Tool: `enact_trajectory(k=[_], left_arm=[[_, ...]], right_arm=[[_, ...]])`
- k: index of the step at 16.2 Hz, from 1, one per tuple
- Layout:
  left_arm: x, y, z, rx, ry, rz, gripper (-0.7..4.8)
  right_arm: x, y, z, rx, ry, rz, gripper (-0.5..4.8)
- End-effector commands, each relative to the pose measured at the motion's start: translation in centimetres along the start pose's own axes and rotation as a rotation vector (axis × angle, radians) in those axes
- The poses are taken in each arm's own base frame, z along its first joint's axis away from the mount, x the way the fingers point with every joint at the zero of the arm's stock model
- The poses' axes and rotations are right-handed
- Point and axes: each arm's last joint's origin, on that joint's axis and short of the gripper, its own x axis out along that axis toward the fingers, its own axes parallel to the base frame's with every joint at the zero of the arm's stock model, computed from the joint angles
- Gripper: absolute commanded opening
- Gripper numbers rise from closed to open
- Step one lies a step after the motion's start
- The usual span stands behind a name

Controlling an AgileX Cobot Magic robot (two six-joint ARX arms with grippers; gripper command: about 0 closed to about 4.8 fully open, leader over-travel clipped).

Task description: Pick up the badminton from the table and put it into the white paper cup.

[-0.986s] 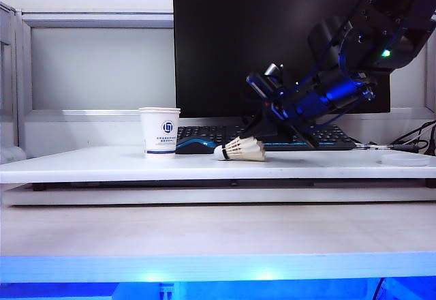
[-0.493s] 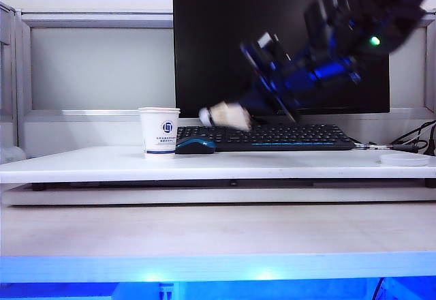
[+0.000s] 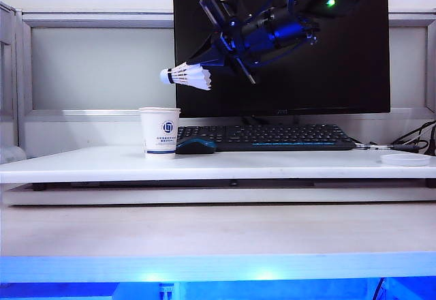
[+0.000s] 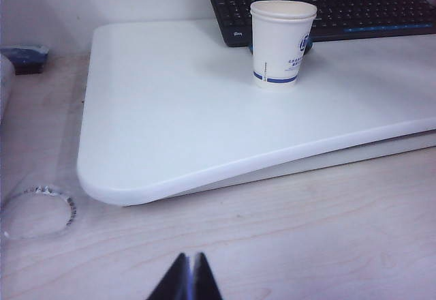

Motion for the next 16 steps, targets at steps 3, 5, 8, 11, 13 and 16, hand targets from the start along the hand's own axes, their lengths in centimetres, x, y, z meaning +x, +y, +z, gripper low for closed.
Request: enact_trajectory(k=[3,5,8,11,13,16], left_arm=[[0.0,0.0,-0.2,-0.004,0.019,-0.001,0.21],[0.0,0.0,-0.2,-0.003,0.019,-0.001,0.21],[0.0,0.0,-0.2,-0.004,0.019,-0.001,0.21],[0.0,0.0,-0.2,-0.003,0.019,-0.001,0.21],[0.0,0.0,-0.2,-0.003,0.019,-0.001,0.21],[0.0,0.0,-0.2,-0.004,0.019,-0.001,0.21]], right_arm=[[0.9,0.6,-0.2,-0.023,-0.033,-0.030,-0.08],[1.6,0.6,-0.3,-0.025,-0.032,-0.029,-0.08],[2.9,0.6,1.5,-0.022,-0.018,-0.014,-0.08],[2.9,0.6,1.1,0.007,0.039,0.005,1.33],[2.9,0.5,0.9,0.015,0.050,0.004,1.60],[2.5,1.4,2.2,-0.059,-0.022,0.036,1.80]])
